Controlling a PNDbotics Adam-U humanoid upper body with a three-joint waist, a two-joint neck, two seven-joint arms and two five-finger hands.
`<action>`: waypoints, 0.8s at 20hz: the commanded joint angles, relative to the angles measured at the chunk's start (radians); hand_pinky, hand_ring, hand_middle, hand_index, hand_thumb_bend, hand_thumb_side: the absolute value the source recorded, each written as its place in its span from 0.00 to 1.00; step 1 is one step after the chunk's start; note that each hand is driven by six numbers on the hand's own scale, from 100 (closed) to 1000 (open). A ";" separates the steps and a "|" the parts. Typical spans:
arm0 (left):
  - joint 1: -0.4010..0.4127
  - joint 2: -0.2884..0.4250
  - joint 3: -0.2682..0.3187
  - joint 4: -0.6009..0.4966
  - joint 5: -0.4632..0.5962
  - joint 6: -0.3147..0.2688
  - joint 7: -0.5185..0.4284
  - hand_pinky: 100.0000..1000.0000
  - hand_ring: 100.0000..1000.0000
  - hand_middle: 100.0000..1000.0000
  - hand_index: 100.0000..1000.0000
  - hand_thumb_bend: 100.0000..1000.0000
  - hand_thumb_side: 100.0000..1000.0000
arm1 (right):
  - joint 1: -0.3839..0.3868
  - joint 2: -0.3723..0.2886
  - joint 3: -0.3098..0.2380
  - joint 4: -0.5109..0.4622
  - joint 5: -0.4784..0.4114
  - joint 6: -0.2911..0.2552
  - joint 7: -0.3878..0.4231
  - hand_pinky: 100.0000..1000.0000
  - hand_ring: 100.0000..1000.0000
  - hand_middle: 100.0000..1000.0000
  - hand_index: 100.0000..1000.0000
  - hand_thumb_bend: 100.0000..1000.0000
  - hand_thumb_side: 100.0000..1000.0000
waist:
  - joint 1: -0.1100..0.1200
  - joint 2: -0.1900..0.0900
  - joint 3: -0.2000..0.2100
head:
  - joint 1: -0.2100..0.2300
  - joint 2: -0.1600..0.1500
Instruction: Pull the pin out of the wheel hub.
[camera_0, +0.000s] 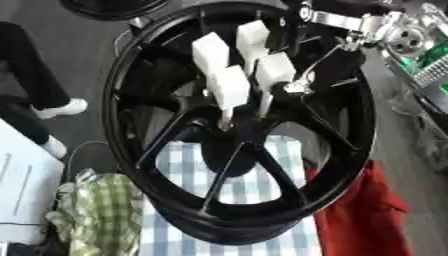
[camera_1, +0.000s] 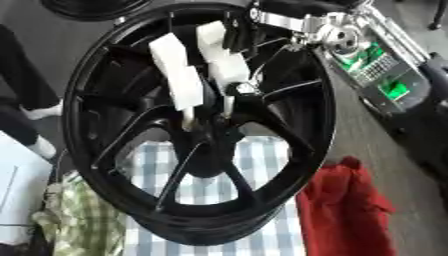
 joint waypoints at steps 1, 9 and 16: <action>-0.010 0.018 0.007 -0.010 -0.005 -0.002 -0.002 0.73 0.85 0.81 0.80 0.36 0.75 | -0.013 -0.009 -0.004 0.008 0.009 -0.007 0.008 0.71 0.55 0.57 0.70 0.44 0.20 | 0.004 -0.014 0.002 | 0.000 -0.002; -0.011 0.019 0.008 -0.011 -0.005 -0.002 -0.003 0.73 0.85 0.80 0.80 0.35 0.75 | -0.001 -0.018 0.003 0.010 0.007 -0.017 0.018 0.71 0.54 0.57 0.69 0.39 0.15 | 0.005 -0.010 0.003 | -0.001 -0.002; -0.012 0.018 0.007 -0.010 -0.003 -0.001 -0.002 0.73 0.85 0.80 0.80 0.35 0.75 | -0.001 -0.018 0.002 -0.006 -0.037 0.001 0.008 0.71 0.53 0.55 0.67 0.31 0.14 | 0.005 -0.009 0.001 | 0.001 -0.002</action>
